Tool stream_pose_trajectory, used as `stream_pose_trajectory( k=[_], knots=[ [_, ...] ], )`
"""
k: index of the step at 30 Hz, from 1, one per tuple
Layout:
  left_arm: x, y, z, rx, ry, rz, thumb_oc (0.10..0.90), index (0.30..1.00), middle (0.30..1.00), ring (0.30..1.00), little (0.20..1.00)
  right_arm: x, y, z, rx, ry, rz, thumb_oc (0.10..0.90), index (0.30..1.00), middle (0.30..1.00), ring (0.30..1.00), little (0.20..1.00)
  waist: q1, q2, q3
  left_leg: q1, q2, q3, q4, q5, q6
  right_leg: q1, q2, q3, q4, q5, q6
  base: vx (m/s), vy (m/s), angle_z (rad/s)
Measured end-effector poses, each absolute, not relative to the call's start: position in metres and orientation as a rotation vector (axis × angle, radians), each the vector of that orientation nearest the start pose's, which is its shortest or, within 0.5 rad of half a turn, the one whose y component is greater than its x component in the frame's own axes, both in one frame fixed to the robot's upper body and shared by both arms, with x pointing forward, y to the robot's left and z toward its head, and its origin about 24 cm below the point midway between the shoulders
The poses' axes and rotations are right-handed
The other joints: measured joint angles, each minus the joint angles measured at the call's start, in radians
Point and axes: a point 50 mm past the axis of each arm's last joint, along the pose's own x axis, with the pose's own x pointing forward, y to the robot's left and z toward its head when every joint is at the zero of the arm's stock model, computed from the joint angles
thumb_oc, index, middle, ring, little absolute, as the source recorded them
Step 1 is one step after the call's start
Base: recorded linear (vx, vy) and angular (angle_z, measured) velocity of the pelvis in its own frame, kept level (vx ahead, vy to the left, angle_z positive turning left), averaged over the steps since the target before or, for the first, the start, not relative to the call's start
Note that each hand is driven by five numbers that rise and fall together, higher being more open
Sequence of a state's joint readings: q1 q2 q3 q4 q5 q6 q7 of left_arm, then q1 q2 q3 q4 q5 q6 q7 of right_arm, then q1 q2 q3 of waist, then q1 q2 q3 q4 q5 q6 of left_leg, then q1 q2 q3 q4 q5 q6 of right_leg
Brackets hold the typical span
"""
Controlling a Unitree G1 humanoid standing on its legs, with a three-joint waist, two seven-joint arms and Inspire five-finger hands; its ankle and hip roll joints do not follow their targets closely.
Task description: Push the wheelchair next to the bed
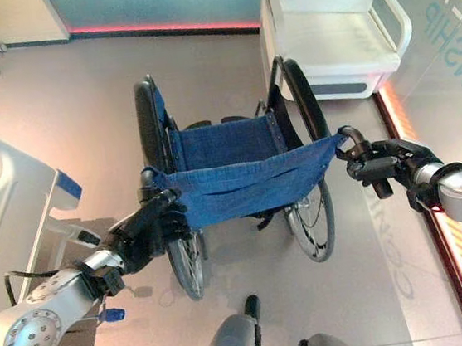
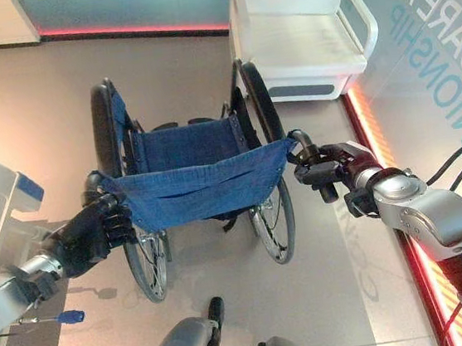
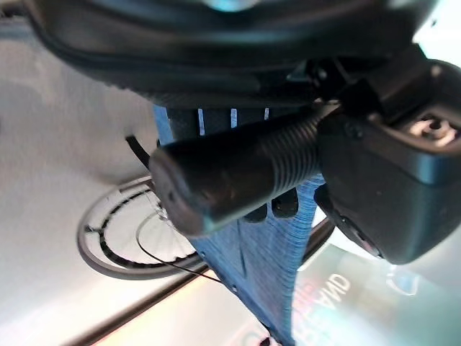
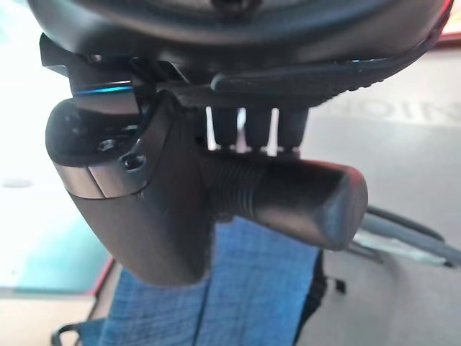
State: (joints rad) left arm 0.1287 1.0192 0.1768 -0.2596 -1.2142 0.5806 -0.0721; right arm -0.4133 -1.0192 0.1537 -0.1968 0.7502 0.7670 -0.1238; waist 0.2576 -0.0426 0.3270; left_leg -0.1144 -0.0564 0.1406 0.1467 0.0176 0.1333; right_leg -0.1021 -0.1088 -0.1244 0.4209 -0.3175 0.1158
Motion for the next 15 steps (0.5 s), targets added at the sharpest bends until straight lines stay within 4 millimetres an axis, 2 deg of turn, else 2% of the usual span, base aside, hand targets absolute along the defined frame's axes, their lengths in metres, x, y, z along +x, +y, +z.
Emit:
stream_pose_trajectory(
  k=[1,2,4,5,6,8,11,12,14,15],
  knots=[
    [0.226,0.28,0.128,-0.156,0.416,-0.219,0.4,0.3,0.3,0.3,0.3,0.295,-0.247,0.179,-0.418,0.286,0.061,0.4,0.3,0.3,0.3,0.3,-0.025,0.015,0.009,0.0,-0.005,-0.017,0.0,0.0,0.0,-0.026,-0.017,-0.003,-0.086,0.022,-0.004,0.24,-0.223,0.31],
    [0.227,0.281,0.128,-0.157,0.414,-0.217,0.4,0.3,0.3,0.3,0.3,0.296,-0.247,0.18,-0.42,0.281,0.06,0.4,0.3,0.3,0.3,0.3,-0.035,0.018,0.011,0.001,-0.007,-0.026,0.001,-0.003,0.0,-0.035,-0.028,-0.002,-0.12,0.062,-0.004,0.36,-0.298,0.46],
    [0.228,0.281,0.128,-0.159,0.4,-0.214,0.4,0.3,0.3,0.3,0.3,0.296,-0.247,0.182,-0.424,0.268,0.062,0.4,0.3,0.3,0.3,0.3,-0.068,0.03,0.023,0.001,-0.012,-0.073,0.033,-0.035,-0.011,-0.1,-0.092,0.011,-0.161,0.148,0.056,0.51,-0.347,0.53],
    [0.227,0.281,0.128,-0.159,0.402,-0.213,0.4,0.3,0.3,0.3,0.3,0.295,-0.247,0.181,-0.425,0.27,0.063,0.4,0.3,0.3,0.3,0.3,-0.072,0.025,0.026,0.006,-0.017,-0.078,0.043,-0.047,-0.013,-0.111,-0.123,0.012,-0.205,0.187,0.068,0.6,-0.345,0.46],
    [0.225,0.282,0.125,-0.165,0.402,-0.215,0.4,0.3,0.3,0.3,0.3,0.293,-0.246,0.18,-0.428,0.277,0.068,0.4,0.3,0.3,0.3,0.3,-0.073,0.019,0.03,0.011,-0.023,-0.092,0.066,-0.079,-0.017,-0.114,-0.159,0.009,-0.294,0.253,0.081,0.45,-0.235,0.29],
    [0.221,0.284,0.122,-0.153,0.414,-0.217,0.4,0.3,0.3,0.3,0.3,0.289,-0.246,0.176,-0.439,0.293,0.076,0.4,0.3,0.3,0.3,0.3,-0.074,0.014,0.031,0.02,-0.024,-0.115,0.122,-0.132,-0.028,-0.1,-0.188,0.004,-0.398,0.321,0.069,0.57,-0.275,0.35],
    [0.209,0.29,0.122,-0.142,0.419,-0.211,0.4,0.3,0.3,0.3,0.3,0.282,-0.242,0.173,-0.438,0.333,0.11,0.4,0.3,0.3,0.3,0.3,-0.068,-0.018,0.032,0.04,-0.015,-0.139,0.195,-0.21,-0.055,-0.067,-0.167,-0.002,-0.366,0.336,0.063,0.71,-0.295,0.45],
    [0.207,0.291,0.122,-0.142,0.416,-0.212,0.4,0.3,0.3,0.3,0.3,0.279,-0.245,0.175,-0.445,0.361,0.13,0.4,0.3,0.3,0.3,0.3,-0.067,-0.033,0.03,0.039,-0.011,-0.161,0.248,-0.252,-0.081,-0.04,-0.131,0.013,-0.329,0.37,0.058,0.52,-0.154,0.7],
    [0.206,0.291,0.125,-0.136,0.41,-0.211,0.4,0.3,0.3,0.3,0.3,0.279,-0.246,0.177,-0.452,0.369,0.14,0.4,0.3,0.3,0.3,0.3,-0.071,-0.031,0.029,0.044,0.018,-0.177,0.274,-0.276,-0.108,-0.038,-0.107,0.002,-0.278,0.395,0.059,0.41,-0.137,0.58],
    [0.203,0.291,0.126,-0.133,0.405,-0.208,0.4,0.3,0.3,0.3,0.3,0.279,-0.245,0.179,-0.452,0.363,0.148,0.4,0.3,0.3,0.3,0.3,-0.055,-0.02,0.027,0.053,0.063,-0.18,0.279,-0.292,-0.132,-0.036,-0.073,-0.027,-0.256,0.371,0.039,0.33,-0.14,0.12]
  ],
)
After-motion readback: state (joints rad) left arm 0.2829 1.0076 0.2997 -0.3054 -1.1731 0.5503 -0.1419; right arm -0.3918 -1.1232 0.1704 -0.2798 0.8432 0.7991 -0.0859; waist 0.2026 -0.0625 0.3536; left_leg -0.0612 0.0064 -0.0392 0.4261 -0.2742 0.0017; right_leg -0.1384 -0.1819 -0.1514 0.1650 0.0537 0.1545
